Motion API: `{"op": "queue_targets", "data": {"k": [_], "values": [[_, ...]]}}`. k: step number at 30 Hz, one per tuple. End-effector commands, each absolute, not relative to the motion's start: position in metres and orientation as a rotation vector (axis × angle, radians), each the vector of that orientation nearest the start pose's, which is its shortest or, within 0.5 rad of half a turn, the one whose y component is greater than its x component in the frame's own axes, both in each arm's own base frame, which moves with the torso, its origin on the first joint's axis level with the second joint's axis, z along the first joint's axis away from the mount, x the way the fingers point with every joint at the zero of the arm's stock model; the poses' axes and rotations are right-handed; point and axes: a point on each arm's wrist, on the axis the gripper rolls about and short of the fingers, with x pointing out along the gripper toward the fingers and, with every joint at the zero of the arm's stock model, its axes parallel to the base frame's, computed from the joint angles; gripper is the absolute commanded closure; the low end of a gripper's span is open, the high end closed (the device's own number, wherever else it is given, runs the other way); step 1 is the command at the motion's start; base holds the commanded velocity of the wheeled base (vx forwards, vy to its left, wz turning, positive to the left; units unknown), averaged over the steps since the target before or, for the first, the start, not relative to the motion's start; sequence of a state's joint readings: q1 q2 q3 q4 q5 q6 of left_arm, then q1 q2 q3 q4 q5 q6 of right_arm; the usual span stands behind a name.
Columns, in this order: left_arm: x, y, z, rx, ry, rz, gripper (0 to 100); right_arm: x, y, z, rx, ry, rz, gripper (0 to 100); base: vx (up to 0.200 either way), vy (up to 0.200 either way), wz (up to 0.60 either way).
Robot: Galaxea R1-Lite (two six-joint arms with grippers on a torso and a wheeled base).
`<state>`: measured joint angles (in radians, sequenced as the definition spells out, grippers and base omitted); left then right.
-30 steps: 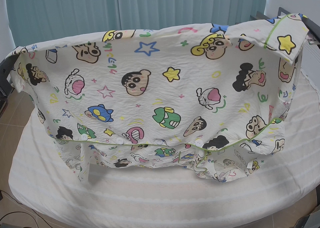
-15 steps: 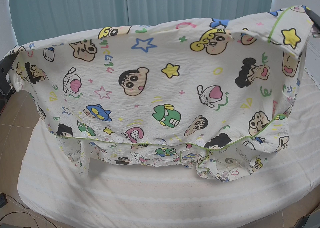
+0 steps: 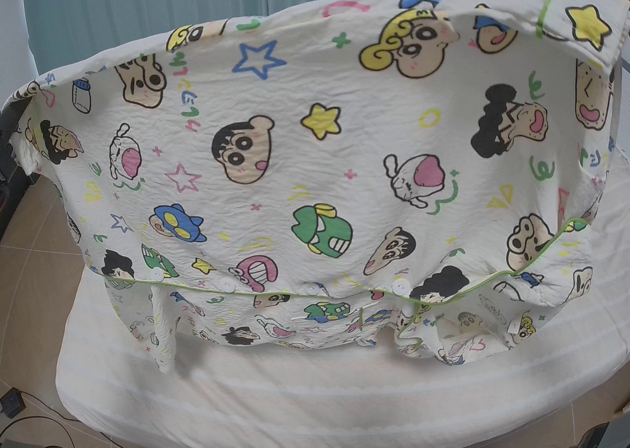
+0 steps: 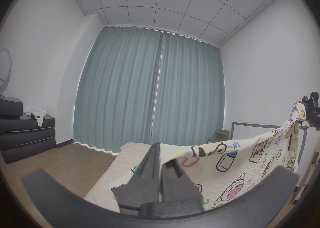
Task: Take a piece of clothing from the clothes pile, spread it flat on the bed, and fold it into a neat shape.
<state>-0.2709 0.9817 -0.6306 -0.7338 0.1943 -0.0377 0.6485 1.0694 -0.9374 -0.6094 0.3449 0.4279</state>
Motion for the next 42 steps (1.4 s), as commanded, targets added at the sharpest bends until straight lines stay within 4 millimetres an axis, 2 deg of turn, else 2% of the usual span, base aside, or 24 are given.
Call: {"op": "queue_targets", "data": {"k": [1, 9, 14, 27, 30, 35, 42], "values": [[0.115, -0.027, 0.298, -0.125, -0.371, -0.077, 100, 0.101, 0.087, 0.357, 0.458, -0.254, 1.07, 100, 0.0, 0.0, 0.0], [0.108, -0.025, 0.292, -0.126, -0.368, -0.076, 100, 0.099, 0.088, 0.348, 0.458, -0.222, 1.08, 100, 0.0, 0.0, 0.0], [0.103, -0.023, 0.288, -0.126, -0.366, -0.076, 100, 0.091, 0.083, 0.343, 0.456, -0.222, 1.093, 100, -0.2, 0.0, 0.0], [0.075, -0.016, 0.286, -0.131, -0.399, -0.08, 100, 0.072, 0.069, 0.347, 0.457, -0.273, 1.143, 100, -0.2, 0.0, 0.0], [0.074, -0.016, 0.285, -0.13, -0.387, -0.076, 100, 0.072, 0.069, 0.348, 0.457, -0.276, 1.145, 100, -0.2, 0.0, 0.0], [0.072, -0.015, 0.284, -0.131, -0.389, -0.08, 100, 0.071, 0.068, 0.351, 0.461, -0.288, 1.144, 100, 0.0, 0.0, 0.0], [0.08, -0.017, 0.279, -0.121, -0.326, -0.077, 100, 0.077, 0.071, 0.349, 0.46, -0.261, 1.121, 100, 0.0, 0.0, 0.0]]}}
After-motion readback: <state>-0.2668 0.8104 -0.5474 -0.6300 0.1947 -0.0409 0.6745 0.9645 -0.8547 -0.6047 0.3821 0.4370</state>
